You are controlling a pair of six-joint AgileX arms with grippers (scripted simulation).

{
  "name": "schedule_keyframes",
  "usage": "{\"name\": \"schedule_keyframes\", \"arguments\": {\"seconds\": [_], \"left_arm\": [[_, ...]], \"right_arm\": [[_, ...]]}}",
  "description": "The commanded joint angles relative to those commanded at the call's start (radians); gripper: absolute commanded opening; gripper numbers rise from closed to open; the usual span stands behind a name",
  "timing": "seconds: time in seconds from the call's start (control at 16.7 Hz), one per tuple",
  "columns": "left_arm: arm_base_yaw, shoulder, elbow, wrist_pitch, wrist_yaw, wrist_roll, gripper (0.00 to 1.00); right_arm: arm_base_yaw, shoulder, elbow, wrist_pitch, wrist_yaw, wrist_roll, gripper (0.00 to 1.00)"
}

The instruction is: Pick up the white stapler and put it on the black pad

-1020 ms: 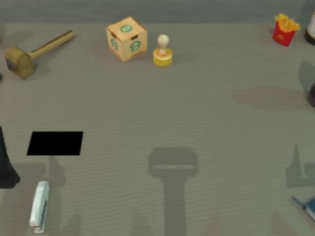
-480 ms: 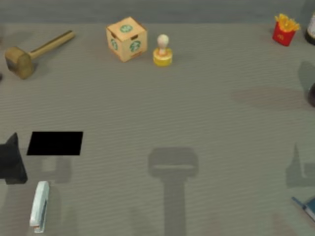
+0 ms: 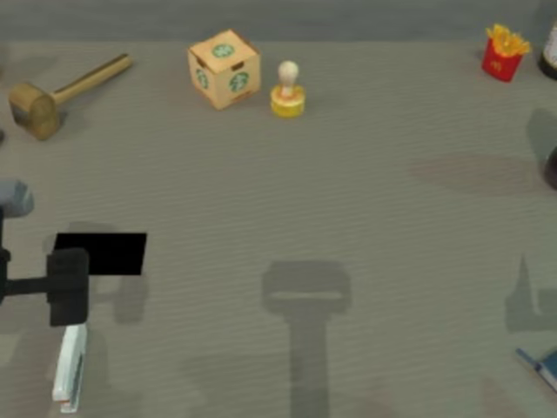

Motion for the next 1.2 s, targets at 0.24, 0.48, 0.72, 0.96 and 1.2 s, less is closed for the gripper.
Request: {"name": "schedule_keyframes", "arguments": {"seconds": [0.24, 0.48, 0.72, 0.96, 1.2], "left_arm": [[-0.040, 0.240, 0.163, -0.180, 0.000, -0.048, 1.00], [-0.059, 0.351, 0.245, -0.262, -0.001, -0.071, 1.00], [-0.060, 0.354, 0.247, -0.264, -0.001, -0.072, 1.00], [-0.056, 0.369, 0.221, -0.224, -0.001, -0.069, 1.00], [-0.055, 0.447, 0.124, -0.046, -0.001, -0.066, 1.00]], "right_arm": [[0.000, 0.000, 0.000, 0.000, 0.000, 0.000, 1.00], [0.000, 0.000, 0.000, 0.000, 0.000, 0.000, 1.00], [0.000, 0.000, 0.000, 0.000, 0.000, 0.000, 1.00], [0.000, 0.000, 0.000, 0.000, 0.000, 0.000, 1.00], [0.000, 0.000, 0.000, 0.000, 0.000, 0.000, 1.00]]}}
